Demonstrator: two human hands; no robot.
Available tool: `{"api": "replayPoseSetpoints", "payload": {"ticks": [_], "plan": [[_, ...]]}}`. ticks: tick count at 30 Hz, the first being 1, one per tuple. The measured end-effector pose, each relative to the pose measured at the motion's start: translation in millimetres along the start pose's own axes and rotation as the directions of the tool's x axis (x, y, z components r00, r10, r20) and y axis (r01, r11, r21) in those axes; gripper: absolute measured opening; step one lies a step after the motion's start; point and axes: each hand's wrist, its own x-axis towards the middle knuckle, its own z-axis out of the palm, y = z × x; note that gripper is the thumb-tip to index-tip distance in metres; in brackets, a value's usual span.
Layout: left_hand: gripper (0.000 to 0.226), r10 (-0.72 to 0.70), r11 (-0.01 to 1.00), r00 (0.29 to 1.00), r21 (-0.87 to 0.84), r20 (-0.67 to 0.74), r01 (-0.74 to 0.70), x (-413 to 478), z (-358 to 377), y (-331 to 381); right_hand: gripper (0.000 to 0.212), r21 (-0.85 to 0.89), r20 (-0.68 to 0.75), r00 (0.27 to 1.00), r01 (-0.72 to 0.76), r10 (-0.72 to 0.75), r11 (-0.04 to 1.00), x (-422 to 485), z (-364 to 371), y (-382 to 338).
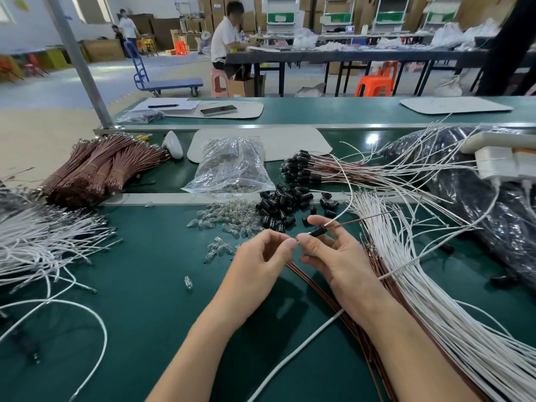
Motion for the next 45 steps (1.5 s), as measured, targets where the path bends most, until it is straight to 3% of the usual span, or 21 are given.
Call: {"api": "replayPoseSetpoints", "payload": {"ticks": [3, 7, 9, 11, 15, 17, 20, 22, 25, 28, 36, 45], "plan": [[0.022, 0.066, 0.949, 0.970, 0.314, -0.235, 0.011, -13.0, -24.1, -0.9, 0.046, 0.037, -0.020, 1.000, -0.014, 0.015, 0.999, 0.9, -0.5, -0.3], [0.023, 0.127, 0.716, 0.830, 0.629, -0.543, 0.302, -45.9, -55.7, -4.1, 0.046, 0.091, -0.021, 0.999, -0.031, 0.033, 0.995, 0.8, -1.4, -2.3], [0.021, 0.095, 0.647, 0.802, 0.648, -0.590, 0.401, -60.7, -61.9, -9.9, 0.046, 0.119, -0.011, 0.999, -0.037, 0.038, 0.992, 0.5, -1.5, -3.4], [0.025, 0.015, 0.604, 0.823, 0.662, -0.567, 0.445, -70.4, -64.2, -16.8, 0.046, 0.150, -0.006, 0.999, -0.039, 0.041, 0.988, 0.7, -1.8, -3.8], [0.018, -0.002, 0.574, 0.879, 0.719, -0.477, 0.392, -71.3, -61.9, -22.9, 0.046, 0.203, -0.011, 0.998, -0.051, 0.054, 0.978, 0.6, -3.0, -5.4], [0.013, 0.030, 0.680, 0.903, 0.671, -0.429, 0.296, -64.4, -55.9, -19.8, 0.047, 0.238, -0.012, 0.998, -0.062, 0.066, 0.969, 0.5, -2.8, -6.5], [0.006, 0.004, 0.945, 0.947, 0.312, -0.321, 0.102, -40.3, -35.7, -7.0, 0.047, 0.272, -0.028, 0.996, -0.073, 0.084, 0.960, 2.6, -2.6, -9.0], [0.011, 0.027, 0.989, 0.967, 0.145, -0.254, 0.010, -19.5, -17.1, 1.7, 0.048, 0.264, -0.037, 0.995, -0.075, 0.088, 0.962, 3.8, -1.2, -10.5], [0.014, 0.039, 0.999, 0.979, -0.021, -0.201, -0.044, 4.7, 9.2, 7.6, 0.048, 0.261, -0.053, 0.995, -0.066, 0.083, 0.963, 6.2, -1.3, -8.8], [0.018, 0.044, 0.991, 0.971, -0.114, -0.234, -0.073, 10.6, 17.4, 0.3, 0.047, 0.271, -0.055, 0.996, -0.053, 0.071, 0.961, 8.8, -4.3, -5.4], [0.021, 0.075, 0.988, 0.988, -0.121, -0.137, -0.092, 8.0, 16.3, -7.4, 0.049, 0.244, -0.060, 0.994, -0.069, 0.086, 0.967, 14.1, -6.1, 0.1], [0.022, 0.102, 0.987, 0.986, -0.112, -0.131, -0.117, 7.8, 18.8, -8.0, 0.043, 0.211, -0.007, 0.996, -0.083, 0.086, 0.974, 12.5, -9.3, 3.0]]}}
